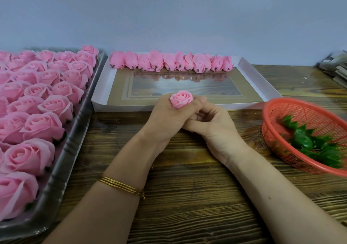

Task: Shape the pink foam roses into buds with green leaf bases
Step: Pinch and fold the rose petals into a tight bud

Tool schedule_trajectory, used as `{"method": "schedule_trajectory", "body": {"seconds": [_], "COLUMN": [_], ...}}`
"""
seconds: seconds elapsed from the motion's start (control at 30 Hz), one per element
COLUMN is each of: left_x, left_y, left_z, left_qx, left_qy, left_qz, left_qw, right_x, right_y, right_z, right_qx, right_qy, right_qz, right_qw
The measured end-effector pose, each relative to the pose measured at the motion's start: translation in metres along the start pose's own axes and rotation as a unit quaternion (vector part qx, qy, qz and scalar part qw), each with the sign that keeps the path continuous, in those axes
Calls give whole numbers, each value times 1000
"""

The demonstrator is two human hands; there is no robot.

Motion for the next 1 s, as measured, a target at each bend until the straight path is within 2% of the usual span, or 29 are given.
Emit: {"method": "schedule_trajectory", "body": {"seconds": [0.2, 0.43, 0.57, 0.7, 0.83, 0.9, 1.0], "left_x": [4, 3, 2, -4, -7, -7, -5], "left_y": [-2, -1, -3, -13, -19, -19, -10], "left_z": [-1, 0, 0, 4, 3, 3, 2], "left_qx": [-3, 23, -5, -86, -143, -143, -93], "left_qy": [-9, -14, -11, 26, 36, 40, 46], "left_qz": [-11, -2, -20, -95, -223, -238, -224], "left_qw": [1000, 1000, 1000, 991, 964, 960, 969], "right_x": [3, 1, 1, 0, -1, 0, 1], "right_y": [-4, -1, 3, -2, -11, -11, -8], "right_z": [3, 1, -1, -2, 1, 2, 1], "right_qx": [-34, 1, 20, 12, -33, -43, -33], "right_qy": [-17, 8, 0, 15, 34, 31, 33], "right_qz": [26, 21, -3, -106, -143, -135, -107], "right_qw": [999, 1000, 1000, 994, 989, 989, 993]}}
Point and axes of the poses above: each hand's wrist, its own z-axis away from the middle knuckle, its own y-axis out of the palm, x = y × z, the point moved 9 cm from there along -z, towards the middle knuckle, and after that the axes turned 12 degrees about x, right-handed, at the moved point
